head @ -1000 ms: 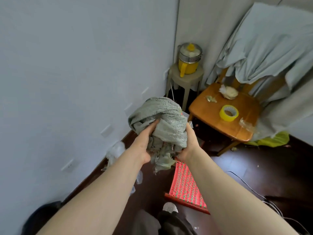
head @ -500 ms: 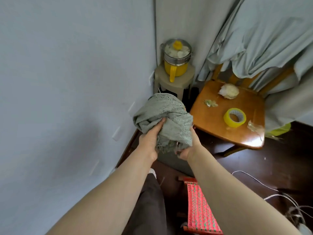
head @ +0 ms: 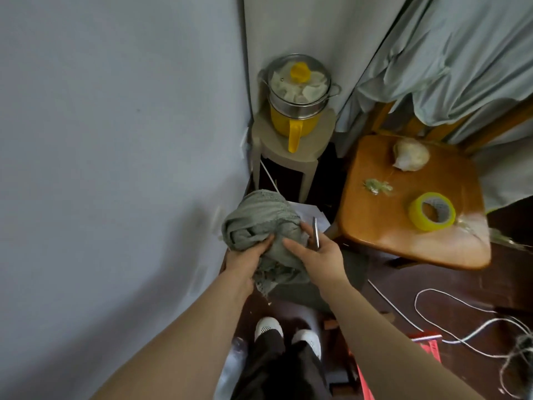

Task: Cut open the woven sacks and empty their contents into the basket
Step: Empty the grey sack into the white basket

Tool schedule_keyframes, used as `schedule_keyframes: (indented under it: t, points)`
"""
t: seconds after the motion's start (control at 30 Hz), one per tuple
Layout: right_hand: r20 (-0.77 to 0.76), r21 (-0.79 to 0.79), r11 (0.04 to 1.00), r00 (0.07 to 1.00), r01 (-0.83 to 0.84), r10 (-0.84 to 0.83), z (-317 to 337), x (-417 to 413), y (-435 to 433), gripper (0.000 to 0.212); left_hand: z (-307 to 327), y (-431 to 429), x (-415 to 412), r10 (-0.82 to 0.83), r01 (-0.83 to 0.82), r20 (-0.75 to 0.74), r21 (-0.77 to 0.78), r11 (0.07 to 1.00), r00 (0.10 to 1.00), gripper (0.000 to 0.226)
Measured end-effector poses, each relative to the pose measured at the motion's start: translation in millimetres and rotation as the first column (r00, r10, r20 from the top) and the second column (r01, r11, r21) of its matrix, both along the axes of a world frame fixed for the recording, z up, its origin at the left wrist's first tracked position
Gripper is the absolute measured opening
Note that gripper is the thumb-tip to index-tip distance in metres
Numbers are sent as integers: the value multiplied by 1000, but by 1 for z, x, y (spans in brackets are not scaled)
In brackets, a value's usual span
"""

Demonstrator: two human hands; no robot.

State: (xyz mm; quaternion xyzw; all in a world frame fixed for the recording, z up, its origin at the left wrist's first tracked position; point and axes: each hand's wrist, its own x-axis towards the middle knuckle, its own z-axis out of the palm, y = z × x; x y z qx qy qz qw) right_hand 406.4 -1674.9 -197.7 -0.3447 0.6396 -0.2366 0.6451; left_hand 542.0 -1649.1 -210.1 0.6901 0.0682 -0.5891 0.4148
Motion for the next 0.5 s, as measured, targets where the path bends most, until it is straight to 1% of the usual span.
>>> schedule_keyframes:
  t: [0.03, 0.07, 0.13, 0.23, 0.3, 0.37, 0.43, 0.5]
  points:
    - [-68, -16, 999, 997, -42, 40, -9, 2, -7, 51, -9, -7, 3, -26, 26, -18, 0, 1000, 1000, 81]
    - [-133, -28, 998, 989, -62, 57, -19, 4, -15, 54, -18, -14, 5, -47, 47, -41, -4, 999, 998, 72]
    - [-225, -28, 998, 973, -62, 54, -40, 7, -28, 51, -38, -27, 8, -77, 78, -106, 0, 997, 991, 52]
    - [-289, -36, 995, 954, -96, 82, -73, 12, -46, 42, -72, -45, 9, -114, 123, -209, 31, 992, 971, 31]
    - [-323, -56, 989, 940, -135, 110, -98, 16, -58, 37, -99, -55, 9, -108, 117, -231, 26, 993, 967, 26]
    - [-349, -69, 985, 929, -161, 127, -127, 19, -70, 34, -131, -66, 8, -73, 76, -199, 5, 997, 977, 22]
    - [-377, -82, 978, 914, -194, 149, -158, 20, -82, 35, -165, -76, 8, -28, 30, -169, 5, 1000, 985, 22]
    - [-421, -103, 960, 886, -261, 195, -193, 21, -95, 37, -201, -85, 10, 4, -1, -160, 21, 1000, 987, 26]
